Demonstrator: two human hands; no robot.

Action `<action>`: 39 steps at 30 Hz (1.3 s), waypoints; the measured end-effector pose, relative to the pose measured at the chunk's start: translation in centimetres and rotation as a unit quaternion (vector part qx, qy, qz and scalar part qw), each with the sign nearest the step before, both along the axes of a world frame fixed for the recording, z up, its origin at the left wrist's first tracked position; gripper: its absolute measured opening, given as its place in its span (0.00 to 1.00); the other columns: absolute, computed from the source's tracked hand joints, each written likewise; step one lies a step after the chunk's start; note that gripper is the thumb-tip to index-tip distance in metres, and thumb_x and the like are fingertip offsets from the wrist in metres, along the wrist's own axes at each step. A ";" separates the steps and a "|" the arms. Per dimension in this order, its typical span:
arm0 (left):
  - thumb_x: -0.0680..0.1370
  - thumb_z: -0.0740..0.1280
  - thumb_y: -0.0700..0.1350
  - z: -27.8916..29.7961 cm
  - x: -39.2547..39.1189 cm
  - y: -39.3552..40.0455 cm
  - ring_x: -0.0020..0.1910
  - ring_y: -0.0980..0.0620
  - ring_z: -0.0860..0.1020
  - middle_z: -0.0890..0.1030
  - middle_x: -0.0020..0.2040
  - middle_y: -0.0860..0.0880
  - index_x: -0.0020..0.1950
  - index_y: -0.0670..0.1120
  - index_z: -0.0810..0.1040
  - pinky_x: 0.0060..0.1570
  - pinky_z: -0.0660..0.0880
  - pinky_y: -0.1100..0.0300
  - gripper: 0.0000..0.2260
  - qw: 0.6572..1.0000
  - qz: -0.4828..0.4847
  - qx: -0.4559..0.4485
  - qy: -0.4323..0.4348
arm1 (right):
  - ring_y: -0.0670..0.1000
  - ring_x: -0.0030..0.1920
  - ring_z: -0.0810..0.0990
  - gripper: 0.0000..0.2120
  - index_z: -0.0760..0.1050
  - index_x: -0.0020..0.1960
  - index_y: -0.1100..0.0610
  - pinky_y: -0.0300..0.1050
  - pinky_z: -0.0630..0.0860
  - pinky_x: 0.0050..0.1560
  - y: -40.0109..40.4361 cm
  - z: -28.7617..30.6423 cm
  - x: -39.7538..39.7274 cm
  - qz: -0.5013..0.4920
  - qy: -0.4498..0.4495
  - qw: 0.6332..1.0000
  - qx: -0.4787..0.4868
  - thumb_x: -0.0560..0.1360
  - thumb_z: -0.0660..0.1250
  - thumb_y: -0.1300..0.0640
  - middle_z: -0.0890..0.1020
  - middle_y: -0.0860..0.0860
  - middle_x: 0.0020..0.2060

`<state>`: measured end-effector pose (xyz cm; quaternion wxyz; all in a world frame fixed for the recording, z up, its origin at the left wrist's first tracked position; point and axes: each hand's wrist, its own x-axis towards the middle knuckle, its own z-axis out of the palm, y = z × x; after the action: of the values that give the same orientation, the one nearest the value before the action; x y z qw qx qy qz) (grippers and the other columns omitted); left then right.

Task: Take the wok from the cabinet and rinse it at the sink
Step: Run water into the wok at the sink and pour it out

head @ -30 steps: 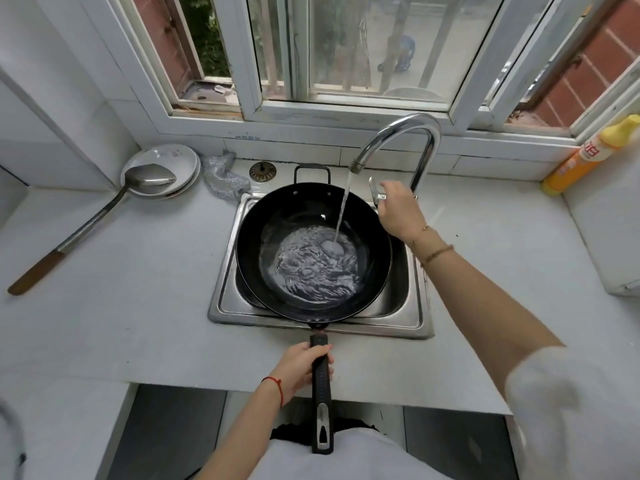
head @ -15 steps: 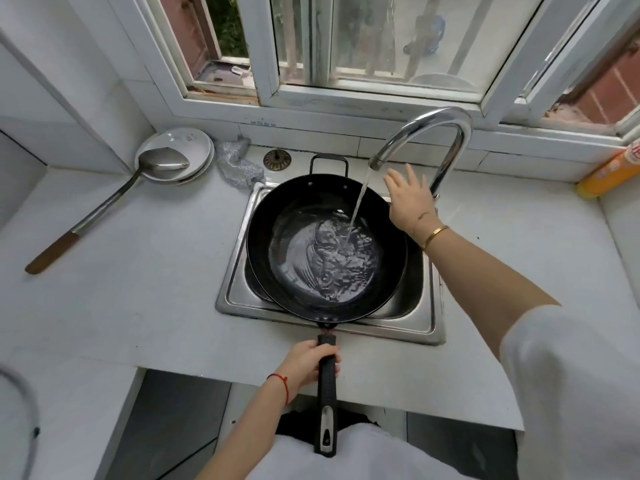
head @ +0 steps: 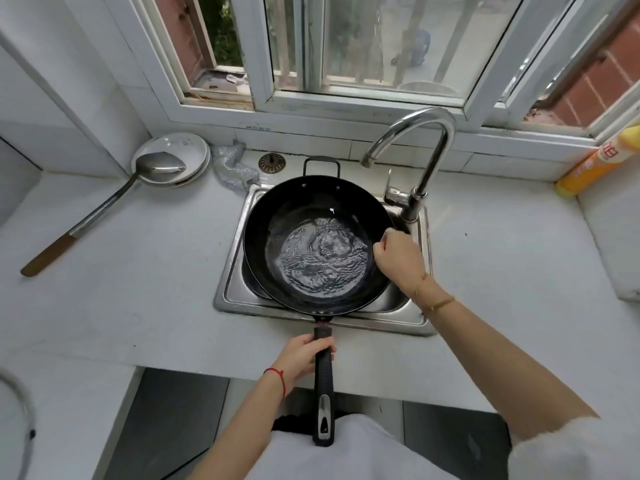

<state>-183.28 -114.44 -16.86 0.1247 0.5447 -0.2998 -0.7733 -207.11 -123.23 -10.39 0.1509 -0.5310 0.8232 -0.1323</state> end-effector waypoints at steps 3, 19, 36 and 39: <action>0.79 0.67 0.46 0.0 0.2 0.1 0.48 0.48 0.82 0.84 0.49 0.43 0.52 0.40 0.81 0.49 0.80 0.60 0.10 1.000 0.014 0.002 -0.007 | 0.57 0.41 0.76 0.12 0.73 0.43 0.62 0.46 0.71 0.41 5.6 -1.7 3.4 0.074 -0.085 0.966 0.231 0.77 0.60 0.53 0.77 0.59 0.40; 0.84 0.56 0.45 1.9 -0.6 0.3 0.36 0.50 0.77 0.81 0.51 0.47 0.60 0.42 0.75 0.22 0.69 0.64 0.12 0.999 -0.033 0.019 -0.010 | 0.50 0.23 0.75 0.08 0.75 0.41 0.60 0.41 0.74 0.25 14.8 -5.4 16.6 -0.233 -0.509 0.824 0.091 0.78 0.63 0.58 0.76 0.54 0.26; 0.83 0.56 0.38 2.1 -1.8 2.2 0.46 0.46 0.76 0.76 0.41 0.45 0.55 0.38 0.73 0.56 0.73 0.55 0.08 0.989 0.053 0.048 0.128 | 0.45 0.36 0.79 0.06 0.80 0.48 0.51 0.29 0.68 0.30 16.8 -5.2 16.5 -0.215 -0.326 0.920 -0.026 0.77 0.65 0.53 0.81 0.48 0.37; 0.83 0.56 0.37 1.8 -2.2 2.5 0.45 0.46 0.77 0.76 0.41 0.44 0.57 0.37 0.72 0.53 0.74 0.56 0.08 0.990 0.055 0.032 0.124 | 0.44 0.38 0.80 0.06 0.80 0.49 0.50 0.27 0.69 0.30 17.2 -5.3 16.1 -0.210 -0.338 0.917 -0.023 0.76 0.65 0.54 0.82 0.47 0.37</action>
<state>-185.46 -111.95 -15.02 0.1855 0.4641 -0.2263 -0.8360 -191.01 -106.08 -15.73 0.3765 -0.2729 0.8127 -0.3512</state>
